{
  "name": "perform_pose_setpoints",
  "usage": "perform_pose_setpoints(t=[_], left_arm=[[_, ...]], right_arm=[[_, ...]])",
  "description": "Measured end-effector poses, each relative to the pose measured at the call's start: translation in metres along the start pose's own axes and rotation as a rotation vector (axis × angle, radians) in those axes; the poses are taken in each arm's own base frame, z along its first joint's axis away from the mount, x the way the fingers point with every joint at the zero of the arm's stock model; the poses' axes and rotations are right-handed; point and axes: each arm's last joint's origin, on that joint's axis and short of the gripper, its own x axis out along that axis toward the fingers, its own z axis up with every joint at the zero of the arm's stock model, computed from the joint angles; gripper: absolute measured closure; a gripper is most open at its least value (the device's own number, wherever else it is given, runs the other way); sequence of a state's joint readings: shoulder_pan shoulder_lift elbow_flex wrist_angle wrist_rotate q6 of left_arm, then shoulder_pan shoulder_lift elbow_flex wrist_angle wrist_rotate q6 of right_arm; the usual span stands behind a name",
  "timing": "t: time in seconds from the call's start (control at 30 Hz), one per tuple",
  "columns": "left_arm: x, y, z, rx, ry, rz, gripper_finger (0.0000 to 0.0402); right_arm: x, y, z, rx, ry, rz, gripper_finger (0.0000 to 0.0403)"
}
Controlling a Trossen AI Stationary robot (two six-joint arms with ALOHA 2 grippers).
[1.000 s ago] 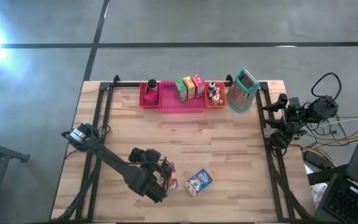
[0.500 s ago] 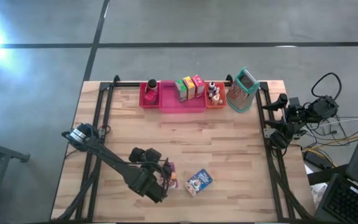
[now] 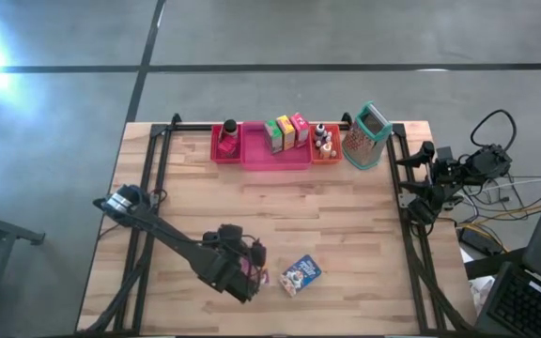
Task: Pick & Place Kitchen Items
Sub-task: Put the purple cereal box into the pink bin
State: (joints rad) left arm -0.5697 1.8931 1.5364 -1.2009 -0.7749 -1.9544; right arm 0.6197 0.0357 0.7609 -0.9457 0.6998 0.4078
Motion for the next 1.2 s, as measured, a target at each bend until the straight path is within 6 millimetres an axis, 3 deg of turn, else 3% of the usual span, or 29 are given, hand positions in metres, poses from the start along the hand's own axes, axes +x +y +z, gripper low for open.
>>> perform_pose_setpoints(t=[0.13,0.27,0.63,0.93,1.2], left_arm=[[0.009,-0.004,0.002,-0.237,0.202,0.090,0.0002],[0.013,-0.008,0.002,-0.306,0.343,0.145,0.0002],[0.005,-0.020,0.004,-0.363,0.420,0.082,0.0002],[0.013,-0.036,-0.007,-0.372,0.432,0.083,0.0002],[-0.008,-0.052,0.007,-0.330,0.411,0.172,0.0002]], right_arm=[[0.000,0.000,0.000,0.000,0.000,0.000,0.0075],[0.000,0.000,0.000,0.000,0.000,0.000,0.0088],[0.000,0.000,0.000,0.000,0.000,0.000,0.0123],[0.000,0.000,0.000,0.000,0.000,0.000,0.0149],[0.000,0.000,0.000,0.000,0.000,0.000,0.0170]])
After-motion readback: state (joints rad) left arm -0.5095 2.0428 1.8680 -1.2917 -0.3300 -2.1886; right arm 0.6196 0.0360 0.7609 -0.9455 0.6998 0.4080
